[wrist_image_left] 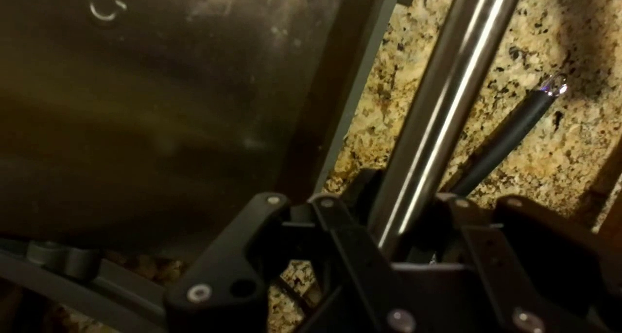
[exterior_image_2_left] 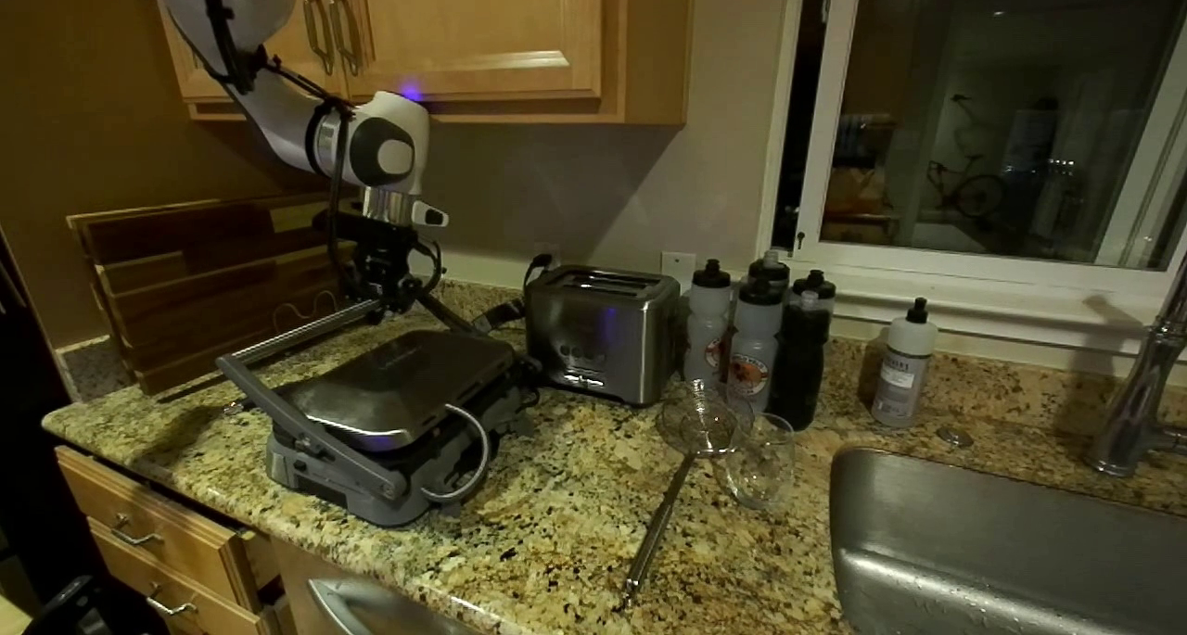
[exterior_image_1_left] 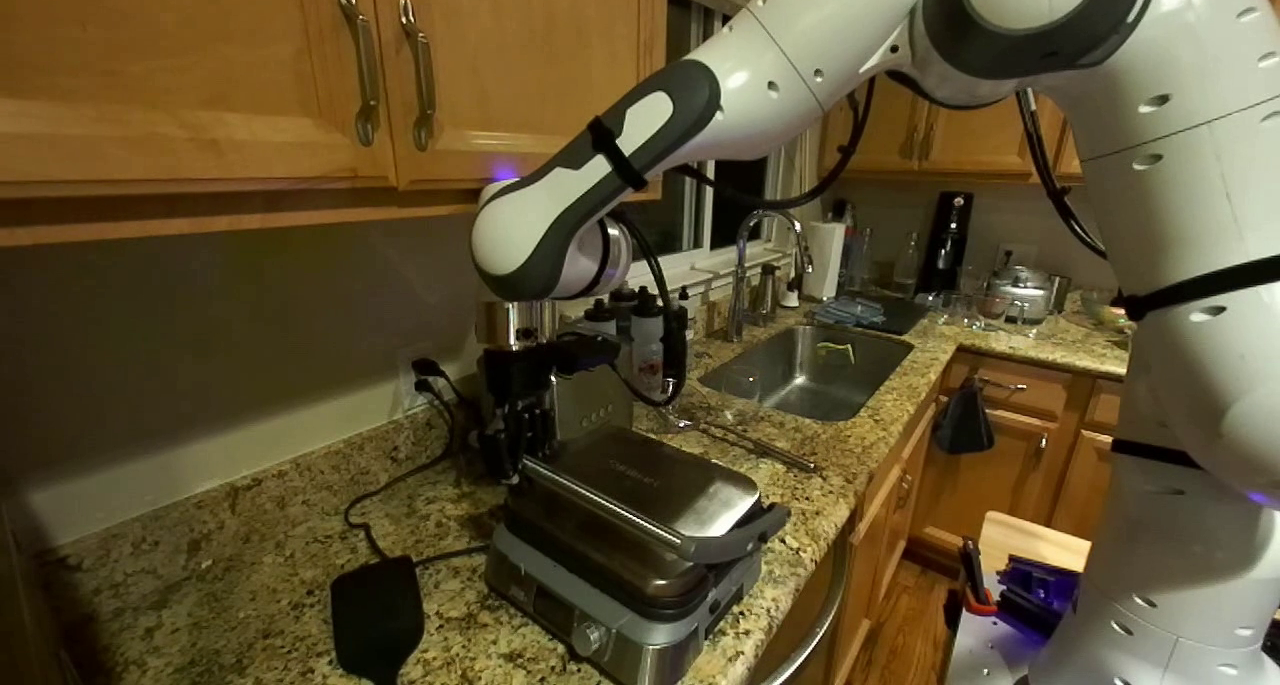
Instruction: Close the sandwich maker
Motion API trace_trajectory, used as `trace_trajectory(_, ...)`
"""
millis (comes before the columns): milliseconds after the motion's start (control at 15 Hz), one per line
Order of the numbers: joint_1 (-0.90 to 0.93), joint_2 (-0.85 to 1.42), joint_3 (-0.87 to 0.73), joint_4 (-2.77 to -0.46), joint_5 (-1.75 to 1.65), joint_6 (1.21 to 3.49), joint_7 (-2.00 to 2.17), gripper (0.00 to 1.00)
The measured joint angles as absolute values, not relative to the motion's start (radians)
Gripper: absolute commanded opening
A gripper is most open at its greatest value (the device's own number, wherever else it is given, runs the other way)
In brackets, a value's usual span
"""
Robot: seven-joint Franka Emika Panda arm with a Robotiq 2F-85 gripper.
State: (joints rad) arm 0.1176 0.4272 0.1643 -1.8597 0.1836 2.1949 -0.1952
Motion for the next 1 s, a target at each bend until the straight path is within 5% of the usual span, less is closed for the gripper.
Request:
trace_trajectory(667, 0.12, 0.354, 0.163, -1.903, 0.122, 2.007, -0.143, 0.98)
trace_trajectory(1000, 0.118, 0.206, 0.146, -2.011, 0.1, 1.978, -0.067, 1.0)
